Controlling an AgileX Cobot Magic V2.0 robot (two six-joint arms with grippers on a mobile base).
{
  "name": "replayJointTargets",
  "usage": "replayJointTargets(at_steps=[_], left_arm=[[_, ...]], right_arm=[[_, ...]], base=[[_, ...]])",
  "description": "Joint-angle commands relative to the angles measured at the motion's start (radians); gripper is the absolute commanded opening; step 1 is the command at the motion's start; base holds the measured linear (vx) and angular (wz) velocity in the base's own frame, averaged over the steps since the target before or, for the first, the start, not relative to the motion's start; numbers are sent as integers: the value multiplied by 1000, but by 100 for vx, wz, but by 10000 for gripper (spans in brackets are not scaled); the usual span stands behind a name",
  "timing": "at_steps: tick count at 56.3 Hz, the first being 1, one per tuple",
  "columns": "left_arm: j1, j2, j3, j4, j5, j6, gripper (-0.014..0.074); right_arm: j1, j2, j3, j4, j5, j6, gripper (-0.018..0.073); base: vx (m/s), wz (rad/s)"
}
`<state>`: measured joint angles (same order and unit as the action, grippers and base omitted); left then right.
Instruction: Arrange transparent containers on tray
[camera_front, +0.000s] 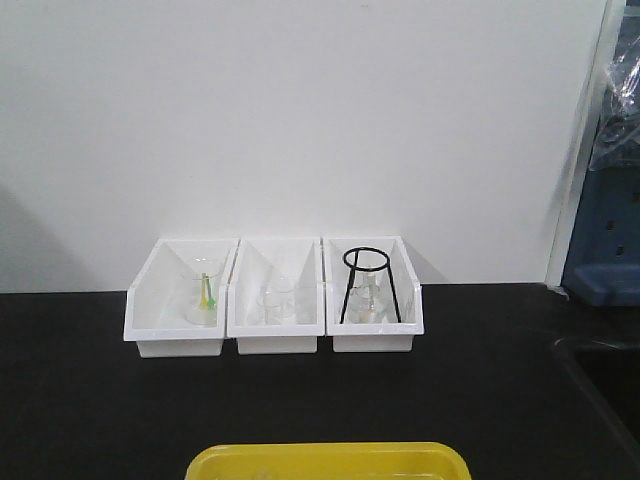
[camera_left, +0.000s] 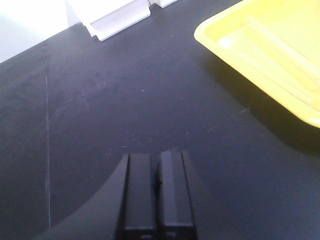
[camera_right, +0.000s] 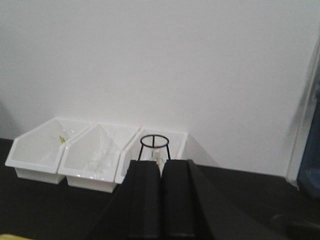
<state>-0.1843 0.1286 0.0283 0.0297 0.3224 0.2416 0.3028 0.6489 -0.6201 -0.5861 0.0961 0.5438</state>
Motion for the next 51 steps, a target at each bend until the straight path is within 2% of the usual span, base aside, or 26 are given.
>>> replayJointTargets(at_steps=[1, 29, 33, 44, 51], left_arm=[[1, 13, 36, -1, -87, -3, -6], [1, 13, 36, -1, -87, -3, -6], [1, 13, 36, -1, -87, -3, -6], [1, 13, 36, -1, -87, -3, -6], [1, 13, 36, -1, -87, -3, -6]], right_arm=[[-4, 2, -27, 93, -15, -109, -13], [-4, 2, -14, 101, -9, -133, -13], [-4, -2, 8, 159, -10, -197, -13], [-4, -87, 169, 432, -53, -449, -13], [-69, -187, 323, 511, -126, -498, -13]], base=[[0, 0], [0, 0], [0, 0], [0, 0], [0, 0]])
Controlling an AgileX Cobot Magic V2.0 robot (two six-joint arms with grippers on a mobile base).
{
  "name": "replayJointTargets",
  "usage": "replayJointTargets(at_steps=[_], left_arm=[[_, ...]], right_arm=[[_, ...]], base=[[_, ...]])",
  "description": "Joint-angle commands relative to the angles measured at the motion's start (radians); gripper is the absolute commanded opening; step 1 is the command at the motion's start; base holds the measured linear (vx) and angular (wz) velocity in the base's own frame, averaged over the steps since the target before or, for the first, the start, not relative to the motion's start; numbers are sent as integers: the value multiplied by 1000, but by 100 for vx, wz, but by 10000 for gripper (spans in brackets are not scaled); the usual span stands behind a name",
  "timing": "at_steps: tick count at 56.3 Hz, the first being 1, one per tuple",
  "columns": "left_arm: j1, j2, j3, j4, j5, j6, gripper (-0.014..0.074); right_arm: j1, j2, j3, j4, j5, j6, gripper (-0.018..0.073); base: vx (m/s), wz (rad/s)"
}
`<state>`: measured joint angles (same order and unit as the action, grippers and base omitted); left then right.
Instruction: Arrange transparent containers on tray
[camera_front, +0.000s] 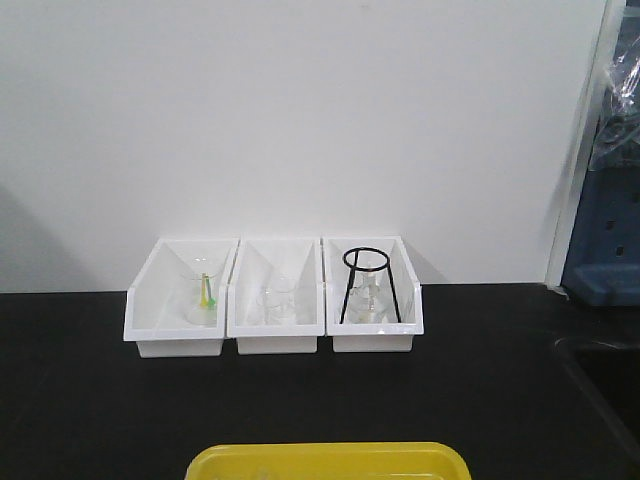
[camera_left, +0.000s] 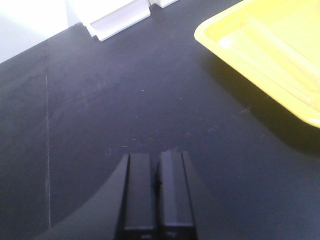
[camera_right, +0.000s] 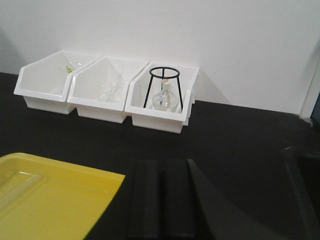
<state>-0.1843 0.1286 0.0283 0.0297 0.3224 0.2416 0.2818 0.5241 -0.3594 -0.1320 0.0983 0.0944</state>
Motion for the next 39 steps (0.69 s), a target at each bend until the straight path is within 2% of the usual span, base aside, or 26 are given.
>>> replayJointTargets(at_steps=[1, 8, 16, 23, 39], left_arm=[[1, 13, 36, -1, -87, -3, -6], [1, 13, 36, -1, -87, -3, -6], [1, 13, 36, -1, -87, -3, -6], [1, 13, 36, -1, -87, -3, -6], [1, 11, 36, -1, -87, -3, -6]], right_arm=[[-69, -78, 78, 59, -131, -47, -13], [-184, -252, 214, 33, -131, -44, -13], [-254, -434, 341, 16, -131, -57, -13], [-262, -550, 401, 16, -98, -56, -13], [-260, -543, 399, 17, -87, -56, -13]], base=[[0, 0], [0, 0], [0, 0], [0, 0], [0, 0]])
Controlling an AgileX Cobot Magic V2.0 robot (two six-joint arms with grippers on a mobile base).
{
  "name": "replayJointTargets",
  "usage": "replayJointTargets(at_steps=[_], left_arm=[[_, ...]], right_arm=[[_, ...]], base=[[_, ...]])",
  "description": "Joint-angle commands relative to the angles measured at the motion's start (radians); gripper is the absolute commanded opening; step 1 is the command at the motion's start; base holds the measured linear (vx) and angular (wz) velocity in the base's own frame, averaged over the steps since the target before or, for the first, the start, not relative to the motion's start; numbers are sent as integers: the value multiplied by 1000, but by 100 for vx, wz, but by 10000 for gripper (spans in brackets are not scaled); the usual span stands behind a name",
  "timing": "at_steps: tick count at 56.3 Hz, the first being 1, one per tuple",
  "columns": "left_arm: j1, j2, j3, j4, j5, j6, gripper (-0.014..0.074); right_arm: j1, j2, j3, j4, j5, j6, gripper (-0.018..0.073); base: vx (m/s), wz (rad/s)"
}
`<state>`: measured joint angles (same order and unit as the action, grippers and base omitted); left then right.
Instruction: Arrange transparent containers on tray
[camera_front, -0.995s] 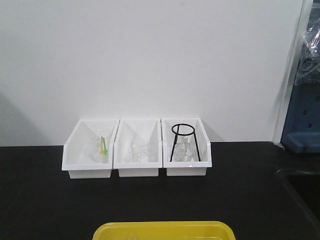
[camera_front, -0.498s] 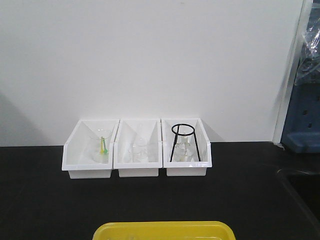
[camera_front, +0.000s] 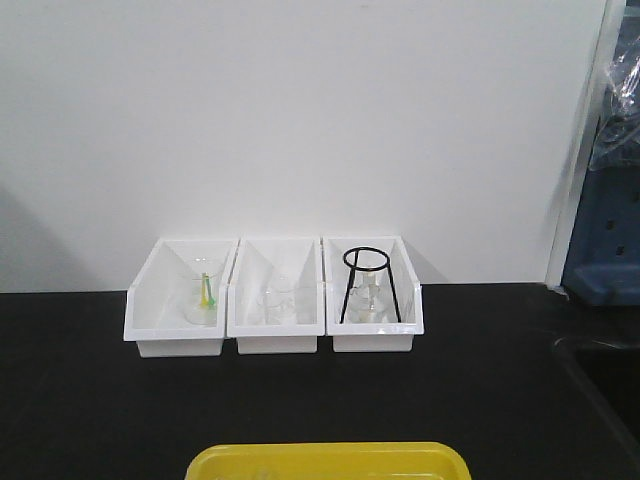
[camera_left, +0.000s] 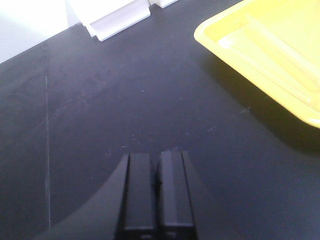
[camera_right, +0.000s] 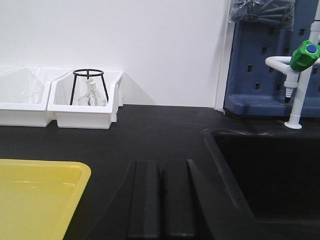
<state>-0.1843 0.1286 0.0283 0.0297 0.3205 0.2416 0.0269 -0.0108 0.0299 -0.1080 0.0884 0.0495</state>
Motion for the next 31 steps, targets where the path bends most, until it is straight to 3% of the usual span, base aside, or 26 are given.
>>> replayJointTargets(at_steps=[1, 31], left_arm=[[1, 11, 36, -1, -85, -3, -6], [1, 11, 36, -1, -85, -3, -6]], right_arm=[[-5, -8, 10, -7, -77, -11, -13], [-5, -8, 10, -7, -77, -9, -13]], base=[[0, 0], [0, 0]])
